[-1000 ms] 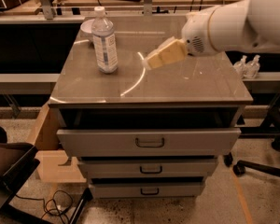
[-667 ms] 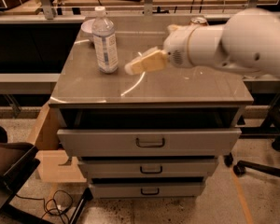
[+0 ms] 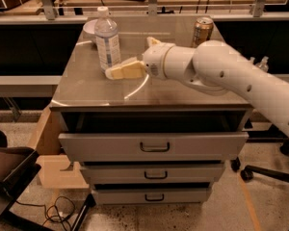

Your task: Knock blue plastic bottle over

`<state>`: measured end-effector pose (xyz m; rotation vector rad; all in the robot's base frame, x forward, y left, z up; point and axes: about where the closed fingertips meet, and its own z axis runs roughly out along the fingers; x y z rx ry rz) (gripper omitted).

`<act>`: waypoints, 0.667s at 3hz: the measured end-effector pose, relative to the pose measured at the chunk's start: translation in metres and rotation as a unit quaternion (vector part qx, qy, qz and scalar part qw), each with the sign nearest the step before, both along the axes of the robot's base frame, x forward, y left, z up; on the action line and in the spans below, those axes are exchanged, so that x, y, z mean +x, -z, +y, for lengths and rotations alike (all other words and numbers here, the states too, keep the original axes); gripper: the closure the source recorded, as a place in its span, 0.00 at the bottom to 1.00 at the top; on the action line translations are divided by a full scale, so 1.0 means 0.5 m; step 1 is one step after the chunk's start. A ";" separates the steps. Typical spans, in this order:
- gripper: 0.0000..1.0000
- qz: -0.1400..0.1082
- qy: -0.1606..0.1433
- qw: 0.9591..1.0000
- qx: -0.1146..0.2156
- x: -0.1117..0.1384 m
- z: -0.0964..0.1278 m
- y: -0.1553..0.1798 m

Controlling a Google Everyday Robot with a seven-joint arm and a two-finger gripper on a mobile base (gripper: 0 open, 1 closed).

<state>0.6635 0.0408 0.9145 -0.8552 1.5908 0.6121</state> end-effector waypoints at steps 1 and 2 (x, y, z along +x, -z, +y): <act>0.00 -0.006 -0.006 1.000 0.016 0.029 0.035 0.014; 0.00 -0.011 -0.009 1.000 0.027 0.055 0.058 0.018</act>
Offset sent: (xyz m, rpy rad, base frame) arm 0.0456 0.0379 -0.0109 0.0828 -0.0366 0.0145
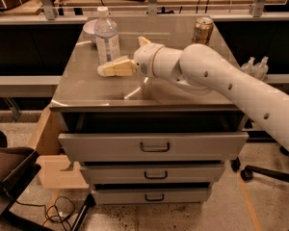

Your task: Knock blue plastic bottle over

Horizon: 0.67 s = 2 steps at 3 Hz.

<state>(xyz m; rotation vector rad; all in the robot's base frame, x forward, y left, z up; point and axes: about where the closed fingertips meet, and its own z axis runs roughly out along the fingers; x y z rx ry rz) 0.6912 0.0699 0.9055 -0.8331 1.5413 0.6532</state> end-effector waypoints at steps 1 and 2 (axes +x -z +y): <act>0.00 -0.008 0.001 1.000 0.009 0.022 0.014 -0.006; 0.00 -0.015 0.000 1.000 0.018 0.037 0.028 -0.013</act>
Offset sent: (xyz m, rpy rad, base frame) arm 0.0284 0.0169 0.0100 0.0560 -0.0482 -0.0072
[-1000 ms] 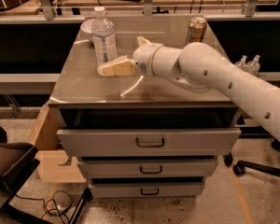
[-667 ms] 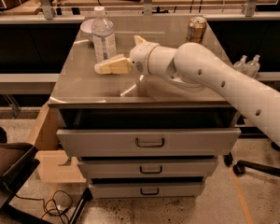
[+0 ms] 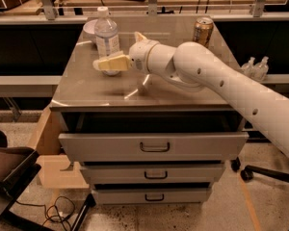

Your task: Knock blue plastic bottle over

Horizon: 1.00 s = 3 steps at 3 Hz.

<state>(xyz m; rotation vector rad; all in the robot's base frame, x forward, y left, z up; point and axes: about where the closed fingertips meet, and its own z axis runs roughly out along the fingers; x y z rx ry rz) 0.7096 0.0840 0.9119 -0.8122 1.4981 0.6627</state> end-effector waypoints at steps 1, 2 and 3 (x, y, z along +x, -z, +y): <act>0.00 -0.003 -0.002 1.000 0.011 0.009 0.015 -0.003; 0.19 -0.013 0.000 1.000 0.024 0.016 0.026 -0.007; 0.42 -0.017 -0.002 0.999 0.034 0.020 0.038 -0.009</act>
Offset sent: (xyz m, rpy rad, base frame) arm 0.0126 0.0135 0.0062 0.0776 -0.0482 -0.0125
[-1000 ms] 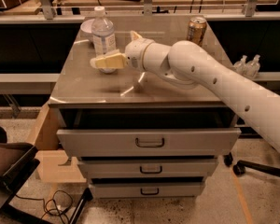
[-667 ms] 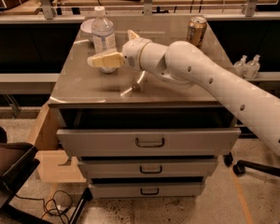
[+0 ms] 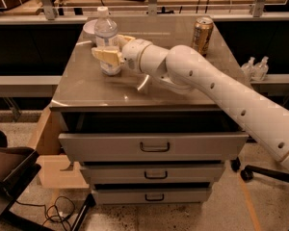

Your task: Knock blue plastic bottle over

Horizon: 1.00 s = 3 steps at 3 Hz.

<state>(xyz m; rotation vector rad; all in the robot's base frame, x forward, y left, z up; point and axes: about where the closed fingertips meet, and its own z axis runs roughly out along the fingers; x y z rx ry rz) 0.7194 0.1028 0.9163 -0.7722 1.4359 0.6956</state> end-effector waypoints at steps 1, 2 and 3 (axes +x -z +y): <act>0.65 0.000 -0.002 1.000 0.000 -0.002 0.005 0.000; 0.87 0.000 -0.004 1.000 0.000 -0.003 0.010 -0.001; 1.00 0.000 -0.005 1.000 0.000 -0.004 0.014 -0.001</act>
Offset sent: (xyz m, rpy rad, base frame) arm -0.0007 0.0024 0.0002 0.0002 0.0000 0.0037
